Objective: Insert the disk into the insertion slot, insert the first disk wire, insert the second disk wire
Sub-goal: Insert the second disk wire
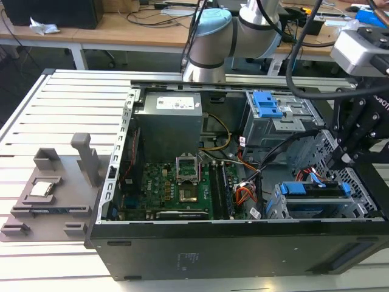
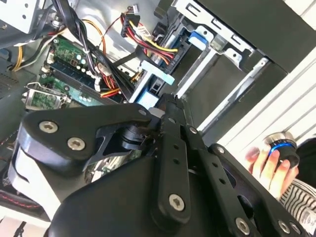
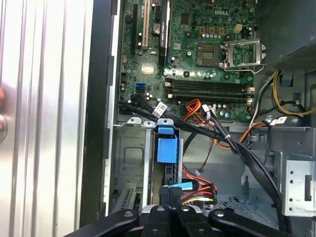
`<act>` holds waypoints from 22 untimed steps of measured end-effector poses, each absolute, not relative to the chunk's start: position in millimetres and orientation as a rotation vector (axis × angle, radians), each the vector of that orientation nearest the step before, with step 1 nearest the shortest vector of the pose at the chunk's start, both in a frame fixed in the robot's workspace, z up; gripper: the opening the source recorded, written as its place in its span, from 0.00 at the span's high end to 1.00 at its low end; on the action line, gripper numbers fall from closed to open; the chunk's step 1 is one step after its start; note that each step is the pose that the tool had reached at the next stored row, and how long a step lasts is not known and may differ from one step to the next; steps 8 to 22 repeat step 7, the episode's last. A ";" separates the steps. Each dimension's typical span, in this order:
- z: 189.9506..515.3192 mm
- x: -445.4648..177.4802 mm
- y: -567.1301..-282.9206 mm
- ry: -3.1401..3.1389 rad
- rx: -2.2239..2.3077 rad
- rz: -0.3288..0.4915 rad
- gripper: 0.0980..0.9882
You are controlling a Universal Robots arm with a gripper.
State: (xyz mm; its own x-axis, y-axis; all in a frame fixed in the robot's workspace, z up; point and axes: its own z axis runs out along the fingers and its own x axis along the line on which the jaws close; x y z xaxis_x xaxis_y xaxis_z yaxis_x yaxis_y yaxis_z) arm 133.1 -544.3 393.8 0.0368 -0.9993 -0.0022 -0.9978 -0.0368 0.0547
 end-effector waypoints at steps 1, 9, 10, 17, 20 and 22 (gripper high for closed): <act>395.4 133.1 -544.3 -2.153 2.234 -0.062 0.99; 395.7 133.1 -544.2 -2.153 2.234 -0.061 0.99; 395.7 133.1 -544.2 -2.153 2.234 -0.061 0.99; 395.7 133.1 -544.2 -2.153 2.234 -0.061 0.99; 395.7 133.1 -544.2 -2.153 2.234 -0.061 0.99; 395.7 133.1 -544.2 -2.153 2.234 -0.061 0.99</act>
